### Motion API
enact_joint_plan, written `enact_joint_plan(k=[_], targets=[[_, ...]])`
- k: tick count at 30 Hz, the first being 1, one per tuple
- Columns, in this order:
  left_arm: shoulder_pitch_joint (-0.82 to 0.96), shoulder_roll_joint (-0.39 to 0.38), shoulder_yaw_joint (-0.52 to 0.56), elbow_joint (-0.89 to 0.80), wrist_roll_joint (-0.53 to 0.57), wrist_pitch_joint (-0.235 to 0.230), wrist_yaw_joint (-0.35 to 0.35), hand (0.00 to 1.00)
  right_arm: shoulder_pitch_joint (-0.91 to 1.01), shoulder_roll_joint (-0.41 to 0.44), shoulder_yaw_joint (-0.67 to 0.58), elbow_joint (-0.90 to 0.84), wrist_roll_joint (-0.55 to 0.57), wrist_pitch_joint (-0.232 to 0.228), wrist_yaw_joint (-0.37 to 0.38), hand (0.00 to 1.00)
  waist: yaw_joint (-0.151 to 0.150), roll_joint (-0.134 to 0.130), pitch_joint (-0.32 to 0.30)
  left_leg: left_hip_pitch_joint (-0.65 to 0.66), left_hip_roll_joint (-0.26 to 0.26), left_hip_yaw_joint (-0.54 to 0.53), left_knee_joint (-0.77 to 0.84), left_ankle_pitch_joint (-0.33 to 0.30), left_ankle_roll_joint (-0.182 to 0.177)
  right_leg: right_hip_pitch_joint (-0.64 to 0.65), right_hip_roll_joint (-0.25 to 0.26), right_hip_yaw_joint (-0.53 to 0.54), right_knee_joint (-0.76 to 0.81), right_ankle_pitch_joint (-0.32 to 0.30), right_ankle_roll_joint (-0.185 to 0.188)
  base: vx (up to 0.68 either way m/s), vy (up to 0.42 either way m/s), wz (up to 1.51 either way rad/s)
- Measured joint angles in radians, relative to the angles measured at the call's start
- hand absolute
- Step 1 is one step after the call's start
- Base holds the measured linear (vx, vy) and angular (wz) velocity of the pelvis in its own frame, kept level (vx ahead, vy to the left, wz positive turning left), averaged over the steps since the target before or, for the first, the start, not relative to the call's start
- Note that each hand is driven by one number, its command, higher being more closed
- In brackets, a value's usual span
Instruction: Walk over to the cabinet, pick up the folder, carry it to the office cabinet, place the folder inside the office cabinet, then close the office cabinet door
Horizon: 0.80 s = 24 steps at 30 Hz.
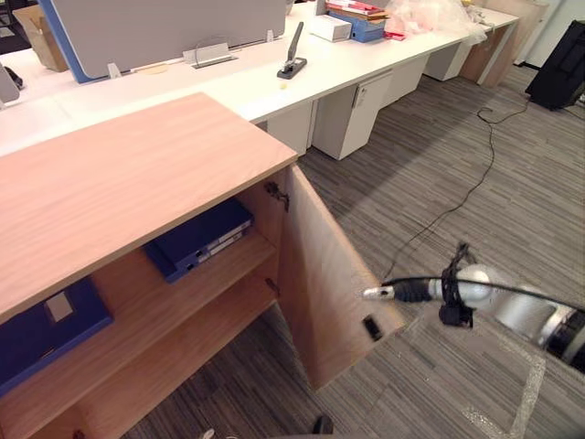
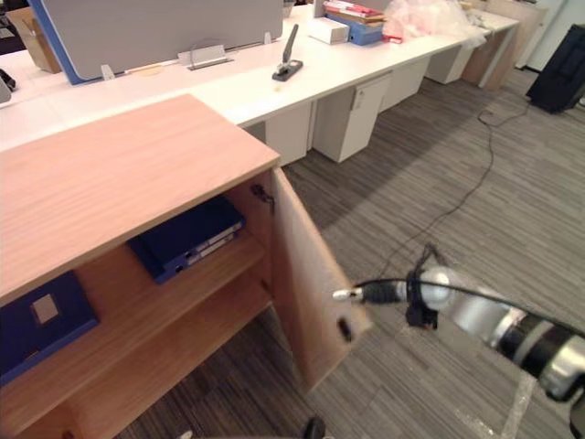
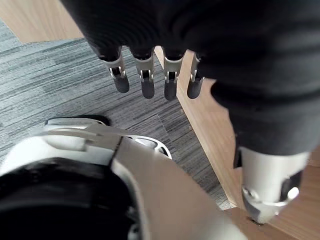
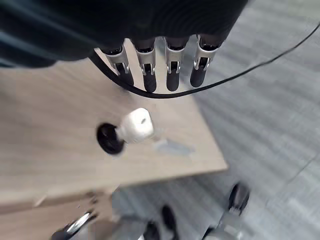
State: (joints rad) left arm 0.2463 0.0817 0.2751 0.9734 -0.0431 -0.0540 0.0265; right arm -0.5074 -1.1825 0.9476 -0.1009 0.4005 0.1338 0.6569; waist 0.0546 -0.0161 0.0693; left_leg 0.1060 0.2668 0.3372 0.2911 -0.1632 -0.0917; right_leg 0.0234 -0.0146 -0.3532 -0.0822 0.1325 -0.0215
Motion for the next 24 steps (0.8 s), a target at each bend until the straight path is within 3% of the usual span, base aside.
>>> enact_joint_plan(k=[4, 11, 19, 22, 24], targets=[[-0.011, -0.004, 0.012, 0.001, 0.004, -0.005, 0.0, 0.0, 0.084, -0.001, 0.064, -0.071, 0.123, 0.016, 0.078, 0.0, 0.012, -0.003, 0.004, -0.002, 0.009, -0.002, -0.002, 0.002, 0.0, 0.0, 0.008, -0.004, 0.0, -0.003, -0.003, 0.05, 0.017, 0.02], [-0.011, 0.002, 0.05, 0.001, 0.008, -0.008, 0.001, 0.0, 0.109, -0.072, 0.061, -0.157, 0.211, 0.035, 0.086, 0.0, 0.019, -0.037, 0.018, -0.019, 0.011, -0.009, -0.012, 0.004, -0.004, -0.01, 0.007, -0.027, -0.001, -0.007, 0.005, -0.03, 0.037, 0.1], [-0.009, 0.01, 0.064, 0.016, 0.01, -0.009, 0.002, 0.0, 0.118, -0.069, 0.069, -0.182, 0.255, 0.041, 0.09, 0.0, 0.033, -0.056, 0.012, -0.032, -0.001, -0.008, -0.046, 0.006, -0.006, -0.039, 0.001, -0.027, -0.006, 0.014, 0.002, -0.02, 0.041, 0.01], [-0.009, 0.013, 0.064, 0.017, 0.01, -0.011, 0.003, 0.0, 0.119, -0.021, 0.081, -0.151, 0.268, 0.041, 0.08, 0.0, 0.038, -0.06, 0.011, -0.035, -0.001, -0.01, -0.046, 0.006, -0.006, -0.041, 0.001, -0.027, -0.006, 0.021, 0.0, 0.0, 0.0, 0.0], [-0.01, 0.015, 0.058, 0.017, 0.01, -0.014, 0.004, 0.0, 0.119, 0.085, 0.1, -0.05, 0.286, 0.033, 0.06, 0.0, 0.042, -0.06, 0.011, -0.037, -0.002, -0.014, -0.049, 0.006, -0.006, -0.041, 0.0, -0.028, -0.007, 0.025, -0.003, 0.0, 0.0, 0.0]])
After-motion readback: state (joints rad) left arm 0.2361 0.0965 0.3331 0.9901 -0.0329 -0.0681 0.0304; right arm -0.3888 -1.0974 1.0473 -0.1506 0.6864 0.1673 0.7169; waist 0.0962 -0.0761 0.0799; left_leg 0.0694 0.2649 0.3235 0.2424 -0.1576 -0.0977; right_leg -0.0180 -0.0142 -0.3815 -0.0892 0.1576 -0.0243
